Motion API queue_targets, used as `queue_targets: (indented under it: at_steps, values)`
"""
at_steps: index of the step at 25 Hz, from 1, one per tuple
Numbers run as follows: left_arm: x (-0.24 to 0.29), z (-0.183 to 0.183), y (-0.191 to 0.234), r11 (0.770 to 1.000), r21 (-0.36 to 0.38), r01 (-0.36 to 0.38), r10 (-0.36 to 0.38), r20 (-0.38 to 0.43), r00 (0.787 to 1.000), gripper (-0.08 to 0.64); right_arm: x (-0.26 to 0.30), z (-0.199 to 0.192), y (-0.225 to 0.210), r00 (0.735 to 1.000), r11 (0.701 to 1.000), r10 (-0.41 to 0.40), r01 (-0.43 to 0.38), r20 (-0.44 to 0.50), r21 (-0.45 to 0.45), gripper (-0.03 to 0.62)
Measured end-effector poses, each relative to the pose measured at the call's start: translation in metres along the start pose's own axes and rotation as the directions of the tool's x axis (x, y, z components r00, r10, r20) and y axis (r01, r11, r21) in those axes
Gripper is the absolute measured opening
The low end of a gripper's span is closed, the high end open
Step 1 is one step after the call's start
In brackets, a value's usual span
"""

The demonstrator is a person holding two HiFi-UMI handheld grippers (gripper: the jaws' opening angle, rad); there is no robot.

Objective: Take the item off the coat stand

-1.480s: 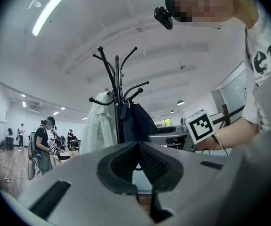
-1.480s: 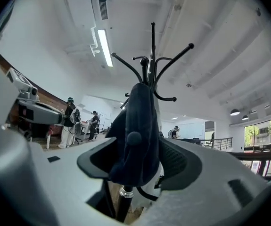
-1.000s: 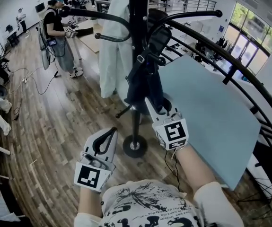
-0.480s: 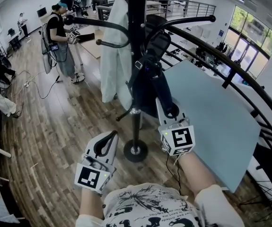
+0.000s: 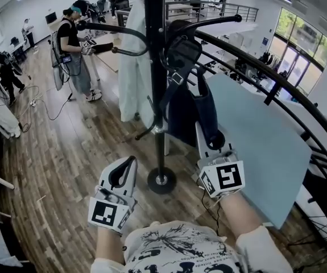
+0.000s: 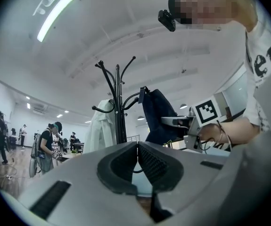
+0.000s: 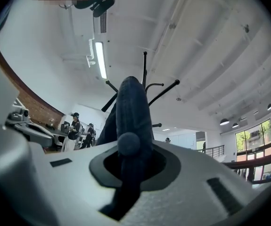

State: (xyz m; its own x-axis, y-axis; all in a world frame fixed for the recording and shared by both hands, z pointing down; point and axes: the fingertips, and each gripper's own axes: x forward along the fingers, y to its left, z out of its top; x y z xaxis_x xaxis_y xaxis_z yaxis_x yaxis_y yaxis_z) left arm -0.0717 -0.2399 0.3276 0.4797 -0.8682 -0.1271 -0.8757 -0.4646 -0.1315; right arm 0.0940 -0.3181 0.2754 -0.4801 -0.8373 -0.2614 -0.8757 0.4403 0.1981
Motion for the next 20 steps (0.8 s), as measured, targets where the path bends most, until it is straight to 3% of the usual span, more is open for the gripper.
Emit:
queue_targets:
  at_steps: [10,20]
  values:
    - [-0.011,-0.009,-0.031,1.0,-0.015,0.008,-0.008,-0.034,0.999,0.005,-0.075,-0.049,0.019,0.993,0.997,0.045,-0.037,-0.109,0.068,0.029]
    - [-0.017,-0.011,-0.034,1.0,-0.01,-0.01,0.01,-0.042,0.999,0.005,-0.108,-0.088,0.024,0.98,0.989,-0.009,0.038,-0.201,0.14,0.029]
